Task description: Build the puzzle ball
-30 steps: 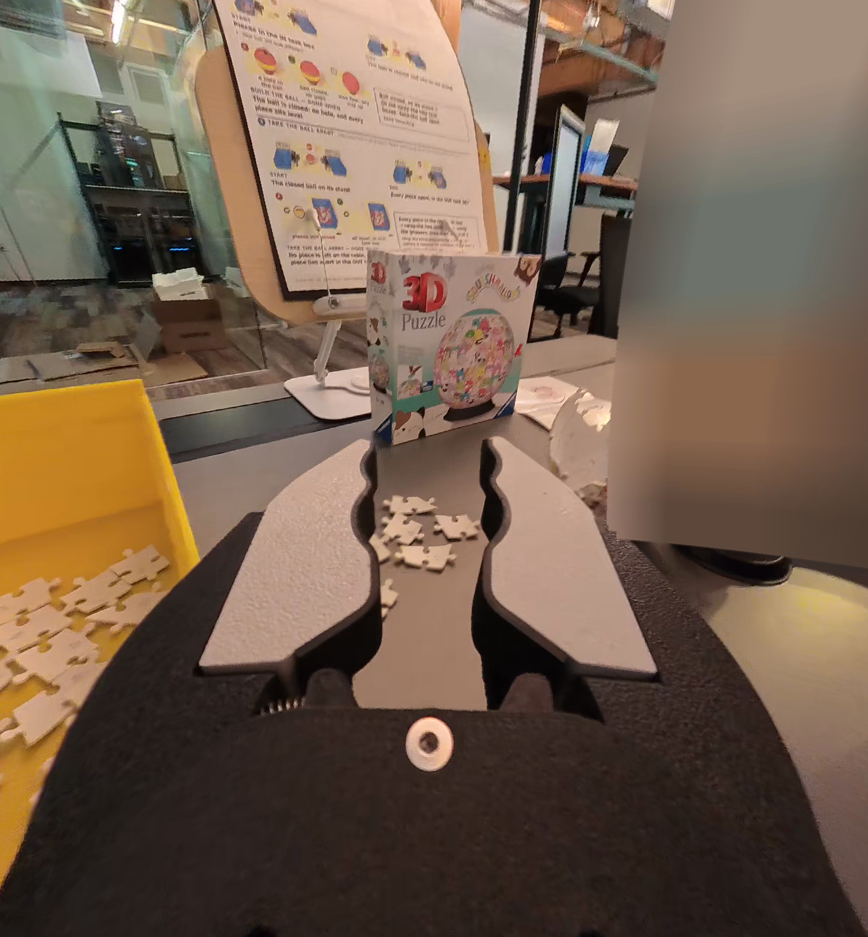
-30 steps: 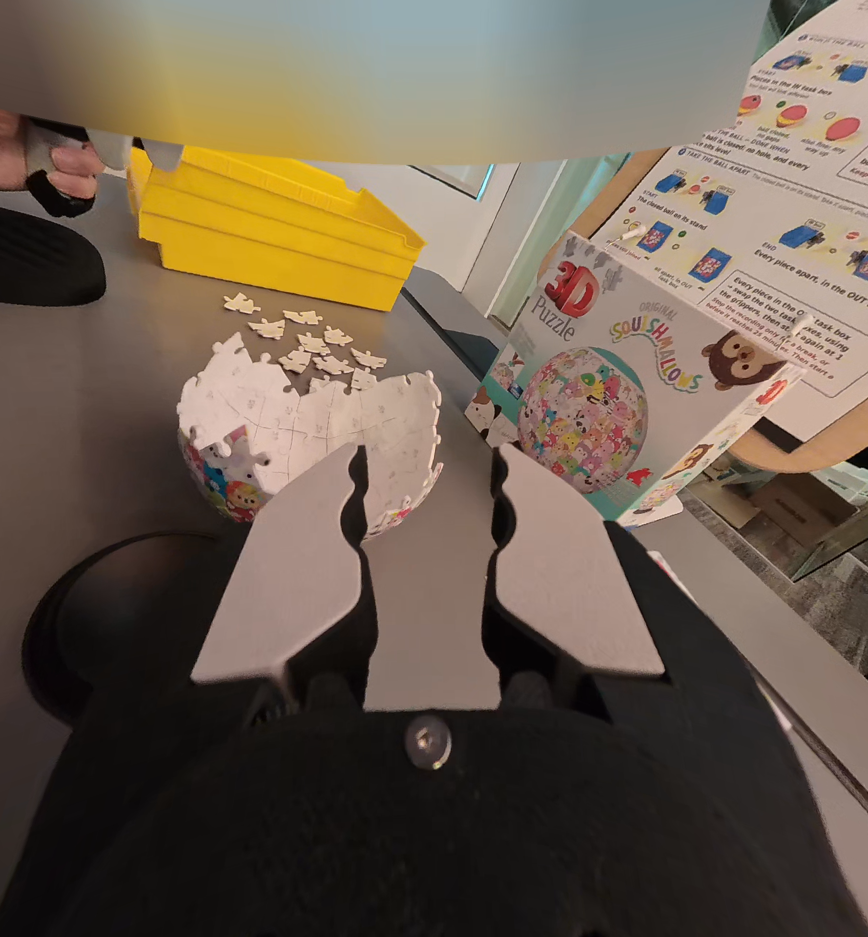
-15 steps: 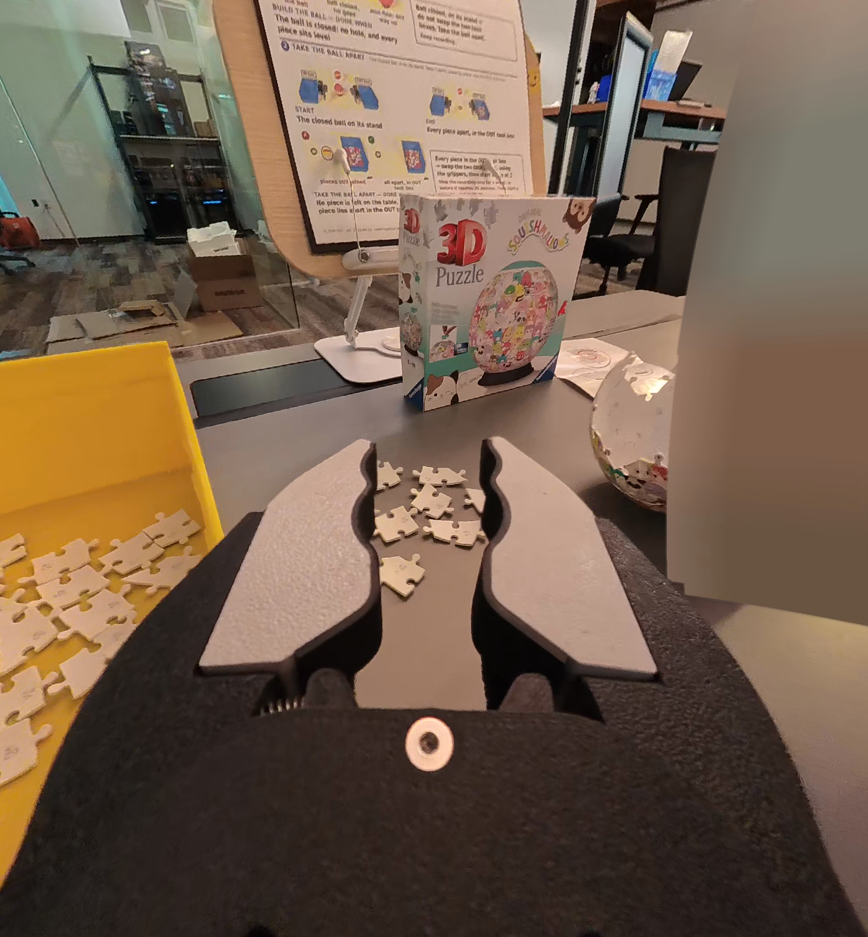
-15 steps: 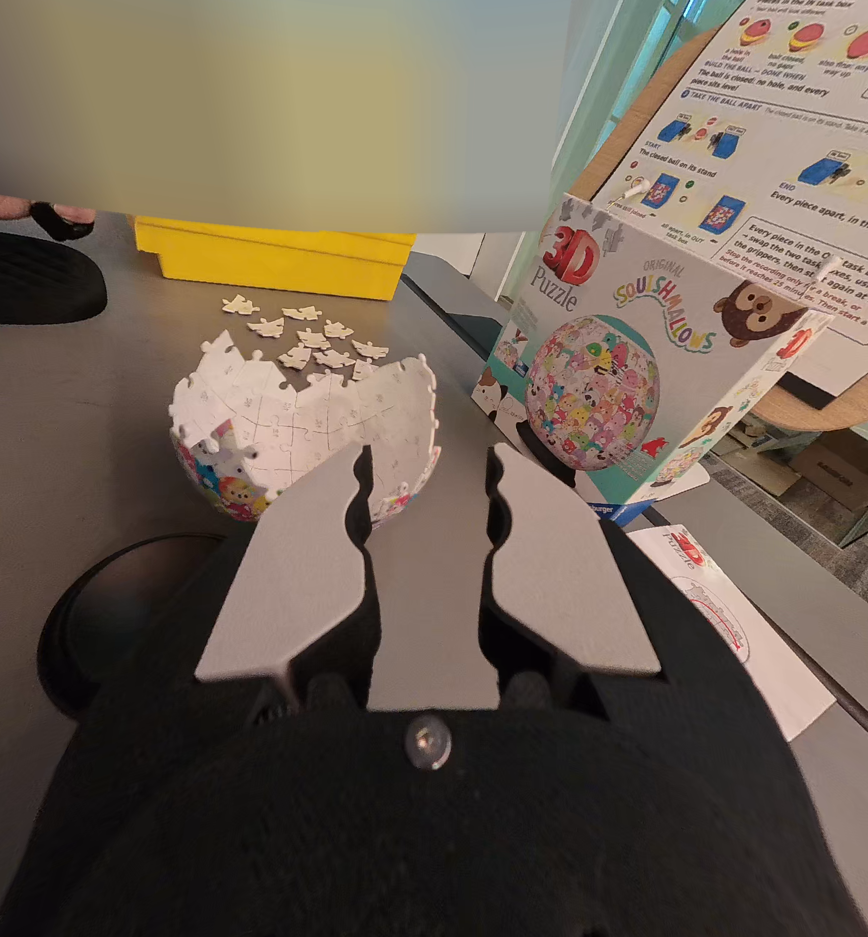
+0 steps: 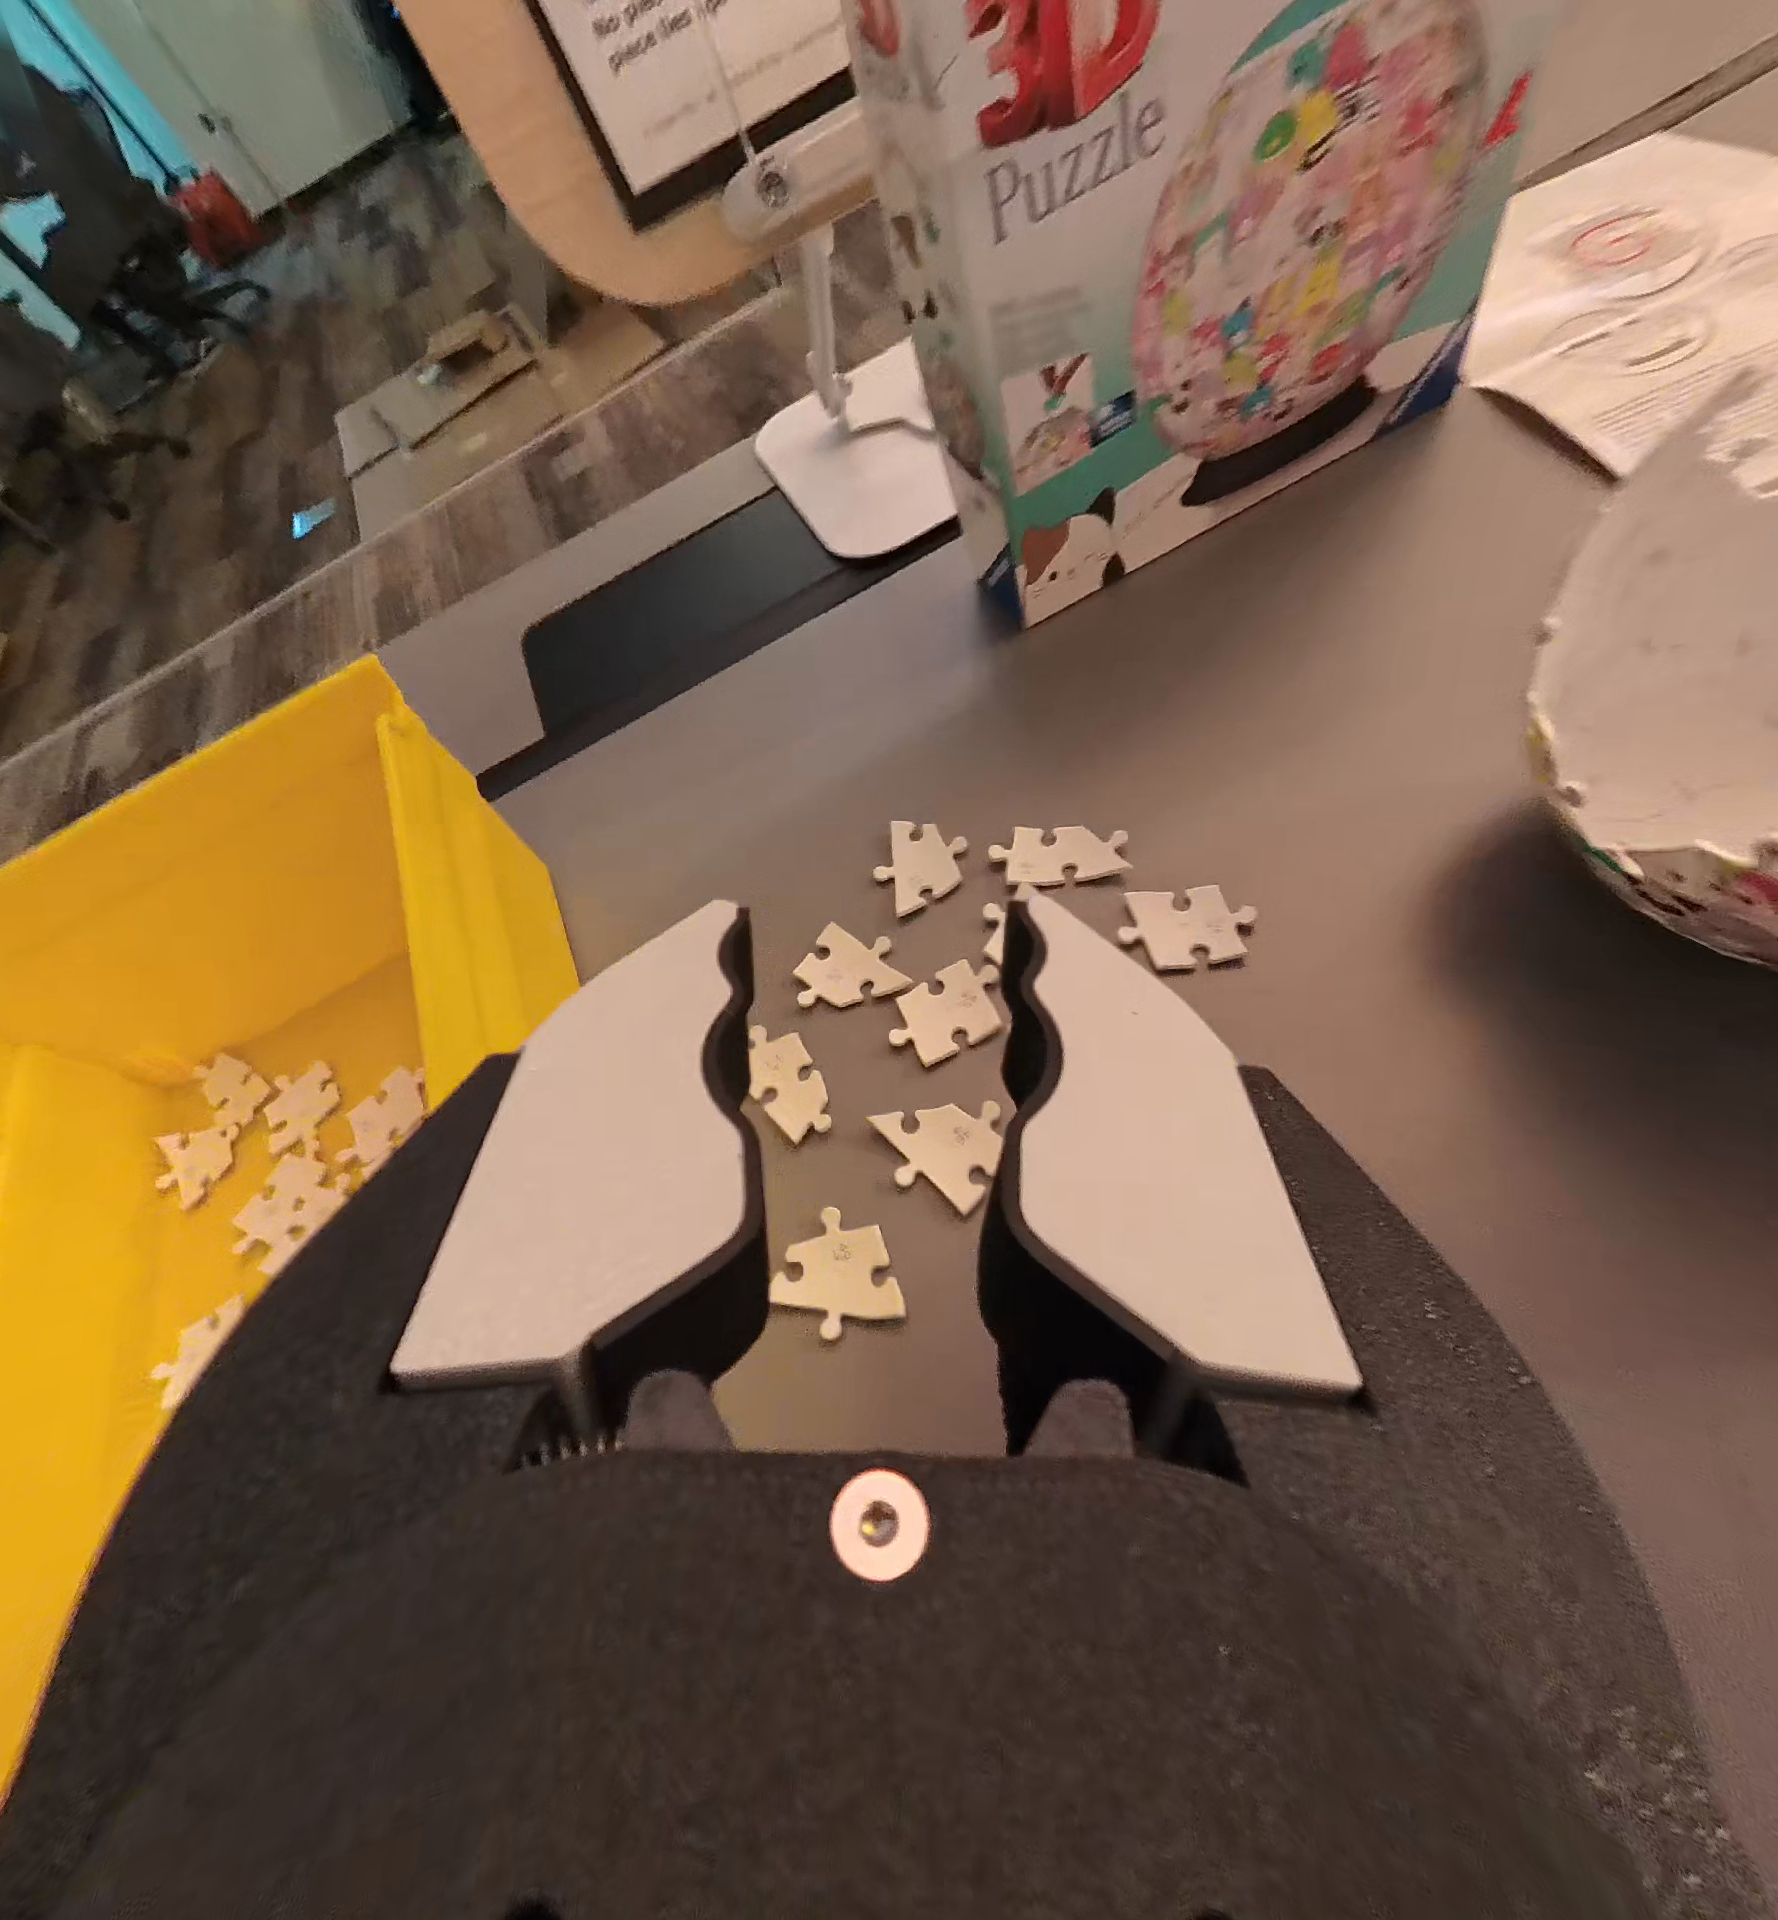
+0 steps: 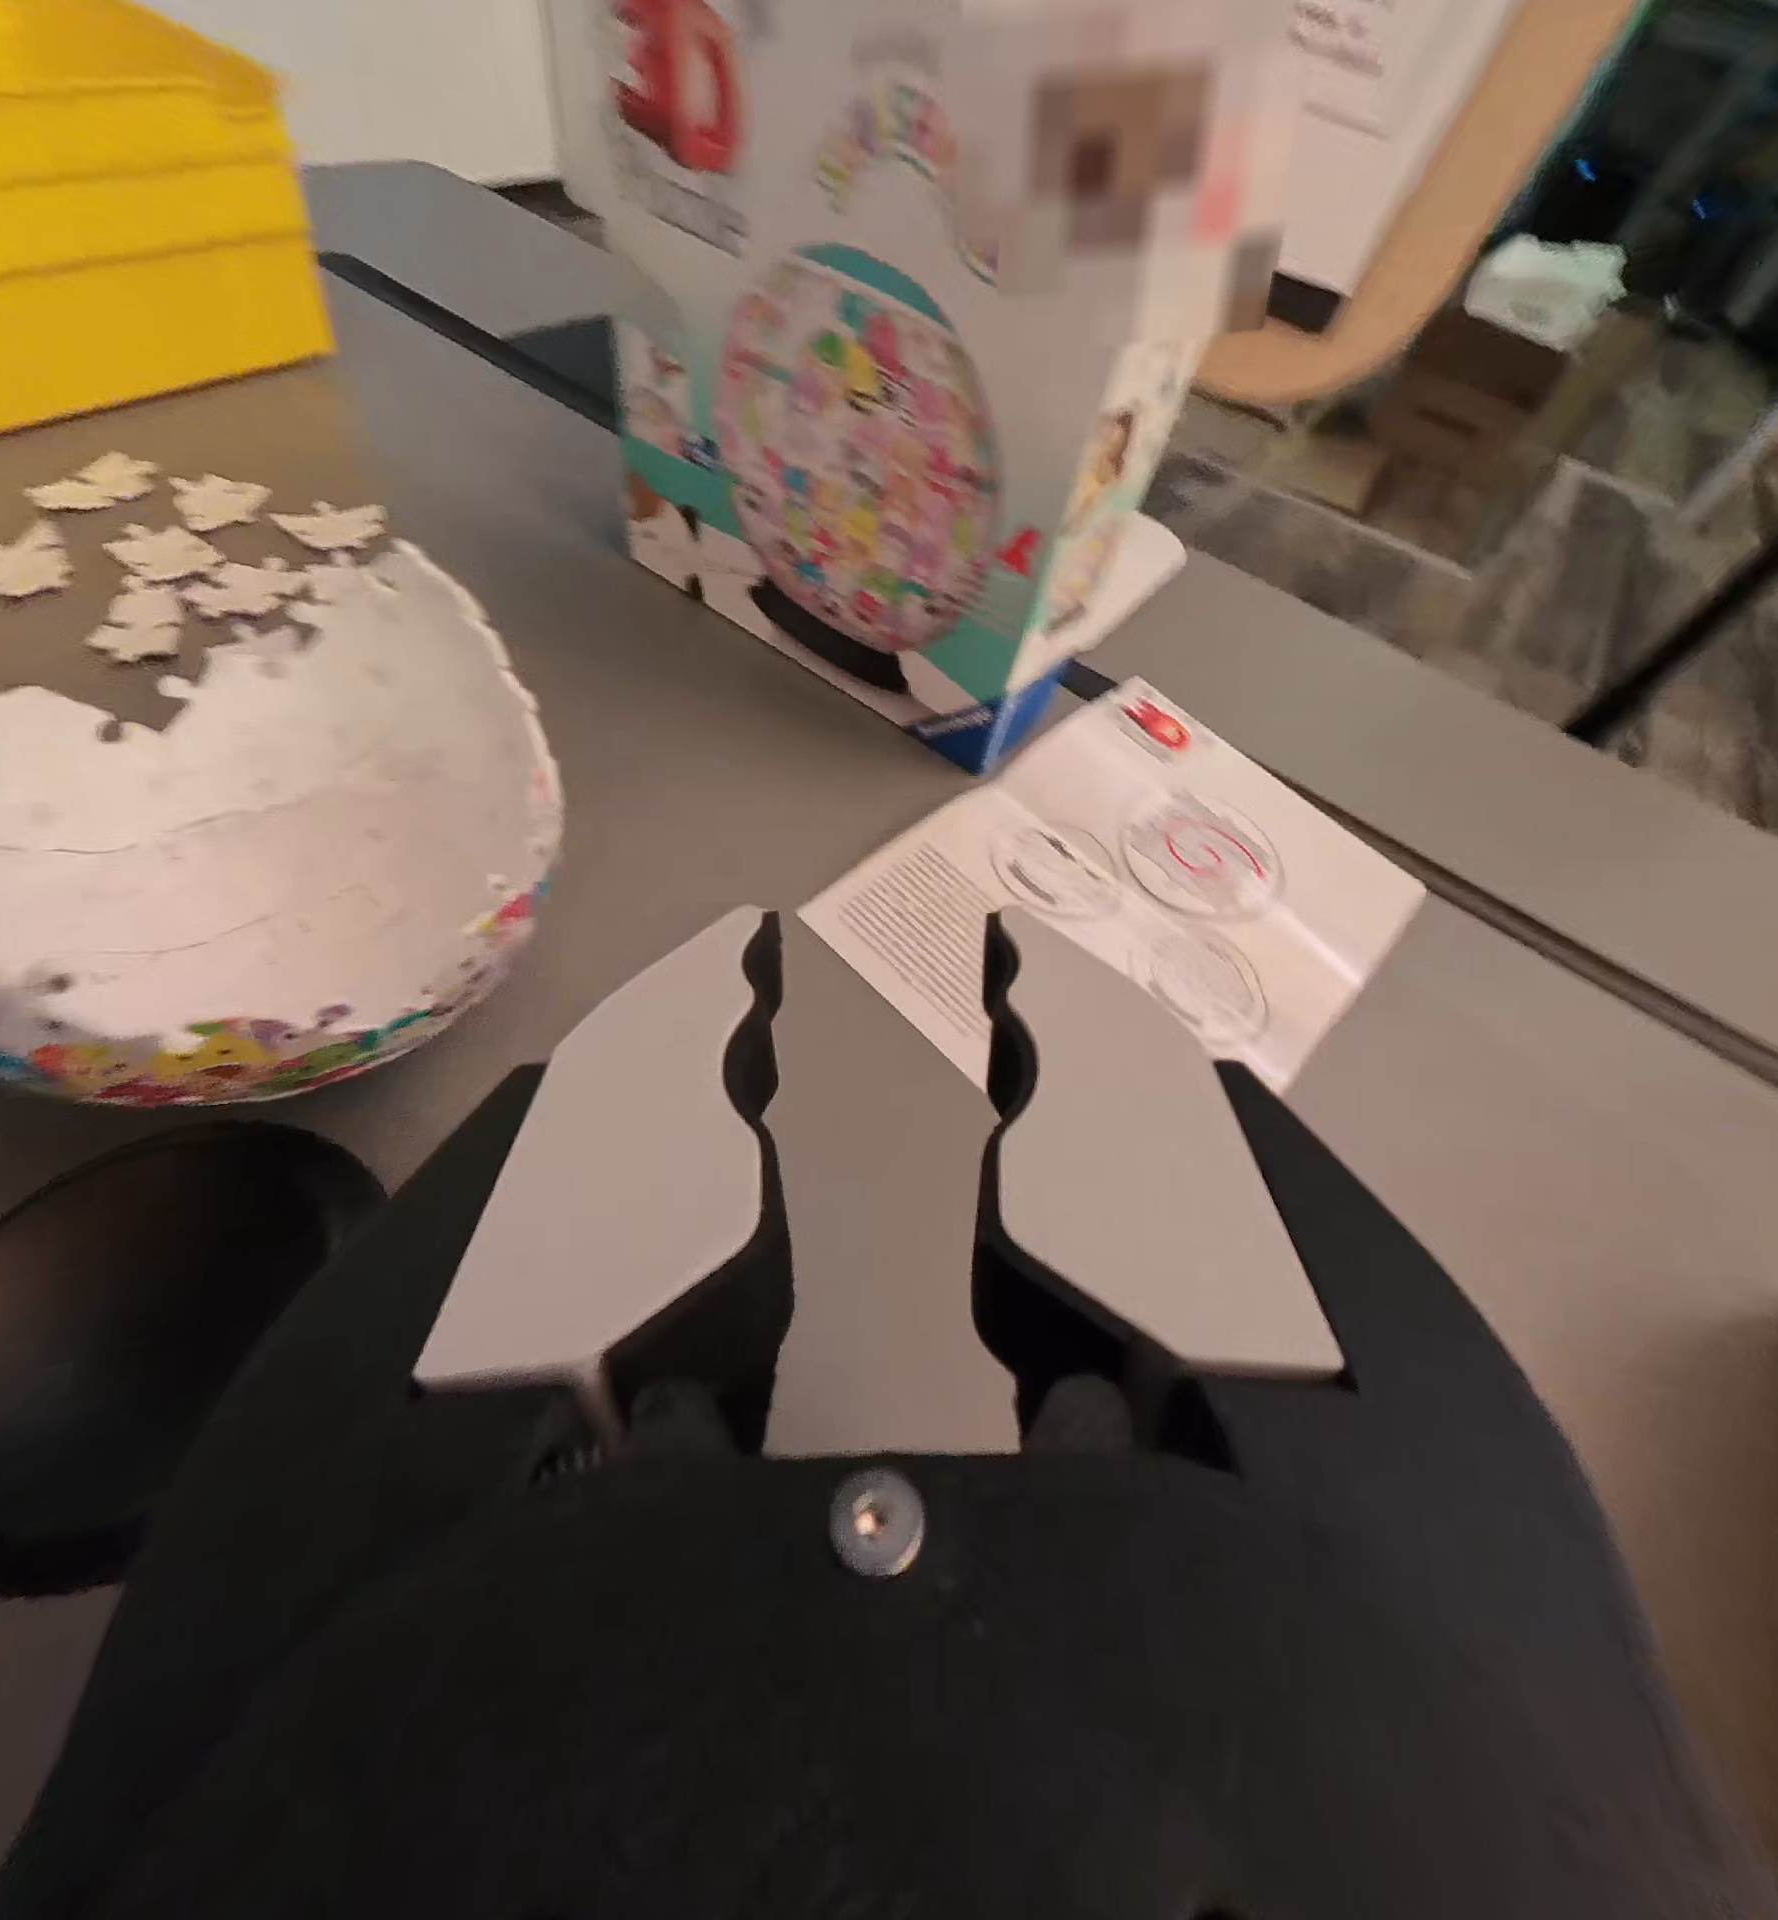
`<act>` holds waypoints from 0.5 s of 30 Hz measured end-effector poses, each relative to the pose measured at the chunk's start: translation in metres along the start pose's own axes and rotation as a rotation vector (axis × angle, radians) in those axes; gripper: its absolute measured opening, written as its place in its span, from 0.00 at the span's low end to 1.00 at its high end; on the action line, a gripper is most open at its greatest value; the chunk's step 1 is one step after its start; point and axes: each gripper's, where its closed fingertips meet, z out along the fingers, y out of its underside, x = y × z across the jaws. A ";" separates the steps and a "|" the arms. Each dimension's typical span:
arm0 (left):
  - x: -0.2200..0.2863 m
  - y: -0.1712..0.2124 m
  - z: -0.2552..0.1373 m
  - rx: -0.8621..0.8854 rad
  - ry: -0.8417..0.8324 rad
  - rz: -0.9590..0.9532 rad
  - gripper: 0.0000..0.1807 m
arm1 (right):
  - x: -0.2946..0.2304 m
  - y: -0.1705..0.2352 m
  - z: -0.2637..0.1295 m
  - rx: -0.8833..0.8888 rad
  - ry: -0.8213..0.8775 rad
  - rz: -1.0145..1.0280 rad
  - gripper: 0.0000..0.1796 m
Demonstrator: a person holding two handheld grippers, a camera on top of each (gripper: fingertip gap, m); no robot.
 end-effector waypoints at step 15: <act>-0.011 -0.005 0.043 -0.162 0.164 -0.205 0.29 | 0.015 0.016 0.006 -0.084 0.162 -0.018 0.22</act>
